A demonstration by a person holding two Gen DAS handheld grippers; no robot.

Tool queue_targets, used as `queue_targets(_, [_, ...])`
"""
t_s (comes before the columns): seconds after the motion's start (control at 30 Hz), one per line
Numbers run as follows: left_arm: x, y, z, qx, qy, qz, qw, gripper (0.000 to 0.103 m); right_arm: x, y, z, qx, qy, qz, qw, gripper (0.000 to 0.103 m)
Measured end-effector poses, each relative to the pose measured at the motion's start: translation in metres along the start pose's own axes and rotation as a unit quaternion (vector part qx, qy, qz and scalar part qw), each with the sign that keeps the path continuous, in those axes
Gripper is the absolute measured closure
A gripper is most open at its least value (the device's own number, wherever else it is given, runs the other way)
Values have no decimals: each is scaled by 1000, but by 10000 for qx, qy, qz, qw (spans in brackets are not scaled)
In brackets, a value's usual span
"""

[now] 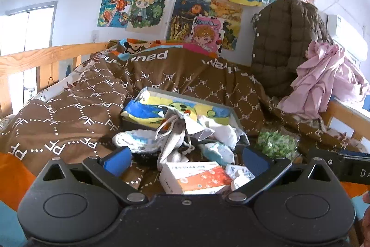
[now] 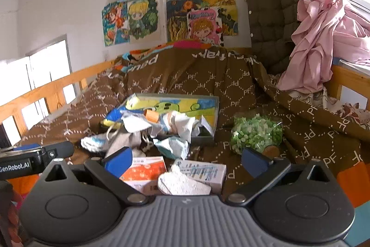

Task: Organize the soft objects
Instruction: 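Move both open tools toward the pile beside the tray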

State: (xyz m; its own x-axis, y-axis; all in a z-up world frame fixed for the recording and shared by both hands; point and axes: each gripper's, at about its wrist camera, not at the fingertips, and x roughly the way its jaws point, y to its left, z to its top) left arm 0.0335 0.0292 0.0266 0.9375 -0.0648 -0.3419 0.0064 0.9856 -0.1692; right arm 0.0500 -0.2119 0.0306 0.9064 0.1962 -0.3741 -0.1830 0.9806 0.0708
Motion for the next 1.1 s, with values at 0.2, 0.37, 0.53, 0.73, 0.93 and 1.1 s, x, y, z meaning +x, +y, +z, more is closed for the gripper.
queue_targets(0.2, [9, 0, -6, 89, 244, 171, 9995, 1, 11, 3, -4, -72, 299, -103, 9995, 0])
queue_targets(0.37, [17, 4, -11, 0, 486, 256, 9985, 1, 17, 1, -7, -49, 484, -137, 9987, 0])
queue_targets(0.53, [21, 3, -14, 9, 607, 327, 9976, 1, 23, 1, -8, -62, 645, -131, 9978, 0])
queue_targets(0.73, [27, 6, -15, -60, 742, 456, 9962, 1, 28, 6, -9, -176, 778, -65, 9968, 0])
queue_targets(0.93, [32, 9, -17, -122, 851, 585, 9946, 1, 34, 11, -11, -310, 925, 15, 9952, 0])
queue_targets(1.1, [36, 10, -18, -169, 916, 659, 9935, 1, 37, 13, -12, -380, 980, 74, 9944, 0])
